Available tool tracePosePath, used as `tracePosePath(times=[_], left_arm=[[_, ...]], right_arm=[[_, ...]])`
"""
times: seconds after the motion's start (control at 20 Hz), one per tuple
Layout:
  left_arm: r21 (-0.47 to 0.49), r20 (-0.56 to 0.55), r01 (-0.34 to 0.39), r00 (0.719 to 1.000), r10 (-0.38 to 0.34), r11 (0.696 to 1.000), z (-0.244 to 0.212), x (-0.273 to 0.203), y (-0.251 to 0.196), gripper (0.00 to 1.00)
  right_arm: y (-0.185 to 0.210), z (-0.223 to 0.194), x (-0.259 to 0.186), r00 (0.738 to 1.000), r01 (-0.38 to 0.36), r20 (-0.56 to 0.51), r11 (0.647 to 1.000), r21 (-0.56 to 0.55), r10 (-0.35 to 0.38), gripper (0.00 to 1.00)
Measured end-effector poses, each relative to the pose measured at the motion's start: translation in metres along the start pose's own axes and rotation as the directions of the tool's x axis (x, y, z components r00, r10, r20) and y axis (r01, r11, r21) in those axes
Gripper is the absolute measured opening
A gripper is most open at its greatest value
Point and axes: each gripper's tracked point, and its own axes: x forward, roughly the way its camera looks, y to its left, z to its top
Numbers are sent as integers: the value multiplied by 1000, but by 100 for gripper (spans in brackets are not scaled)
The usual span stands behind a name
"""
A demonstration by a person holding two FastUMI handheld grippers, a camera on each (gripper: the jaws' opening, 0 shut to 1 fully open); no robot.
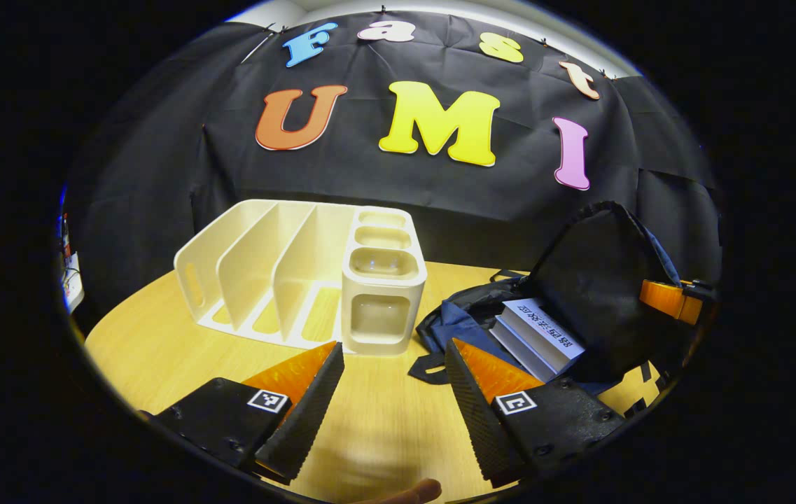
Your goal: Open the schoolbag, grab two books from the bookshelf and put them into the schoolbag.
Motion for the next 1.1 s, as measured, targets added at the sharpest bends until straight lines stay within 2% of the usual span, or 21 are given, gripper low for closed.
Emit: tracePosePath(times=[0.05,0.15,0.25,0.3,0.35,0.4,0.5,0.55,0.6,0.65,0.75,0.95,1.0,1.05,1.1], left_arm=[[21,16,-23,1000,22,1000,3,-9,7,92],[57,54,-60,997,57,997,9,-28,17,92],[72,93,-75,993,68,995,15,-48,23,92],[77,110,-83,991,74,994,17,-55,25,92],[81,123,-92,989,81,993,20,-63,27,92],[81,133,-100,987,89,992,22,-73,28,92],[95,179,-109,980,90,990,29,-90,30,92],[109,210,-106,974,81,988,38,-98,27,92],[120,234,-111,969,81,986,45,-107,27,92],[128,259,-116,963,80,985,53,-114,26,92],[124,289,-105,955,65,987,63,-130,22,96],[93,320,-65,947,32,994,77,-157,18,97],[94,319,-55,947,22,994,78,-161,18,94],[94,323,-52,946,19,994,81,-164,19,96],[97,324,-44,946,10,994,81,-168,20,96]], right_arm=[[1,-1,-8,1000,1,10,1000,-5,-1,36],[2,-2,-25,999,6,31,1000,4,-6,60],[6,-1,-42,999,-4,50,1000,18,3,70],[6,-2,-51,998,-8,59,1000,25,6,72],[7,-3,-59,998,-12,68,999,30,10,69],[8,-4,-69,997,-17,74,999,35,15,72],[5,-1,-88,994,-11,106,999,42,6,84],[3,3,-98,991,-6,133,999,45,0,87],[3,7,-108,986,-10,167,999,49,2,83],[1,7,-117,982,-2,190,999,48,-8,91],[-9,1,-132,979,23,202,997,76,-38,98],[-21,1,-158,975,32,213,993,115,-56,95],[-23,4,-165,973,36,223,993,112,-61,97],[-27,9,-170,968,45,240,993,111,-71,93],[-30,14,-176,963,54,258,993,109,-81,95]])
